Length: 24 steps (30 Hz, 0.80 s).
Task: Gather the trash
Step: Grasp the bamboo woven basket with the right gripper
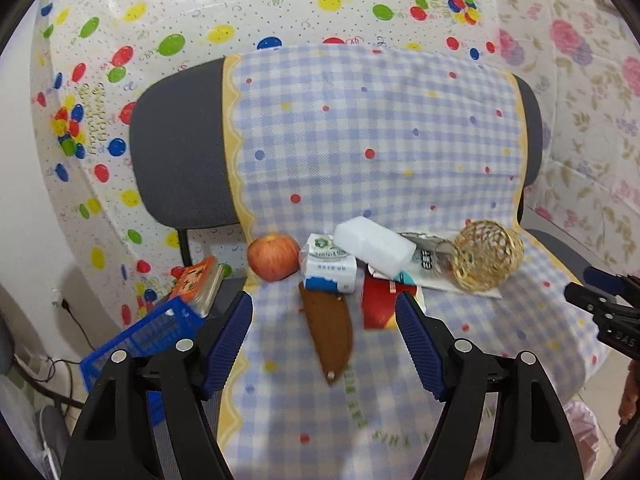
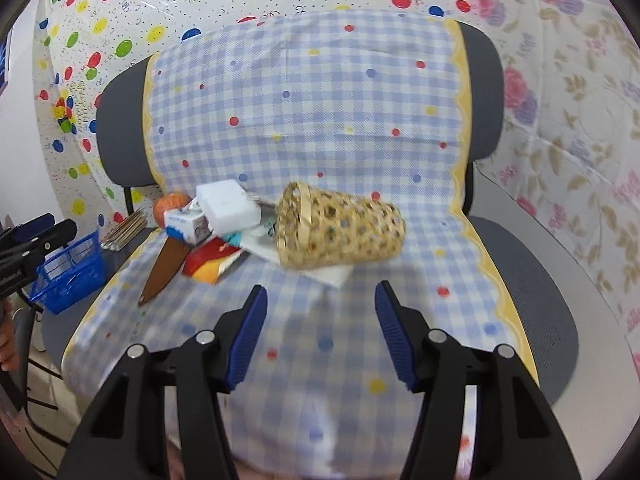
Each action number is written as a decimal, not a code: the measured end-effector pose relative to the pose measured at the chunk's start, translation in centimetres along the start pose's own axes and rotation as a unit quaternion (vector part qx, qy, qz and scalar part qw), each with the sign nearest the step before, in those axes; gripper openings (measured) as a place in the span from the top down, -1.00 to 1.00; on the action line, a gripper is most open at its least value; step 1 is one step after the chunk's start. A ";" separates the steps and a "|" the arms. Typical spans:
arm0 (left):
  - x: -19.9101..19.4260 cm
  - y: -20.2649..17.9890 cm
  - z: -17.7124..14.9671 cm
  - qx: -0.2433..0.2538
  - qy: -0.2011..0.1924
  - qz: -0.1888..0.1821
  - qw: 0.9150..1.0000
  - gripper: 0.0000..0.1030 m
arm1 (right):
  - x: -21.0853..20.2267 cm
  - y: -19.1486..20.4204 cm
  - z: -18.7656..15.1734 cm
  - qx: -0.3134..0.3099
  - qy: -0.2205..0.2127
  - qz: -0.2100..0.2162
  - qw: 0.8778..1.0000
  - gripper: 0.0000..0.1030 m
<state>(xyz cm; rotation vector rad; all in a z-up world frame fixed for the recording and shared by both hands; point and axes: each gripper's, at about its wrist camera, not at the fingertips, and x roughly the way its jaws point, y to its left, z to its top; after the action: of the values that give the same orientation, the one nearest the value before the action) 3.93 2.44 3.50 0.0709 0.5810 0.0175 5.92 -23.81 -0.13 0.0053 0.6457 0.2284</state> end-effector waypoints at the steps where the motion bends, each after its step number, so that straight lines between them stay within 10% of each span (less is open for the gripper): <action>1: 0.9 0.0 0.2 -0.001 0.004 -0.003 1.000 -0.44 | 0.5 0.0 0.3 -0.001 0.001 -0.001 1.000 -0.08; 14: 6.6 -2.3 -1.0 0.011 0.063 -0.027 0.998 -0.44 | 8.2 0.3 2.7 -0.003 0.019 -0.037 0.999 0.15; 24: 5.4 -3.9 -1.2 0.018 0.061 -0.040 0.997 -0.44 | 4.4 -3.7 2.4 0.014 -0.002 -0.112 0.994 0.88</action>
<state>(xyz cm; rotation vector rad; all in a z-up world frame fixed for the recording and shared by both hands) 7.77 -1.18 -0.79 0.0811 0.7056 -0.0663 11.48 -26.35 -1.13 -0.0396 0.6395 0.0033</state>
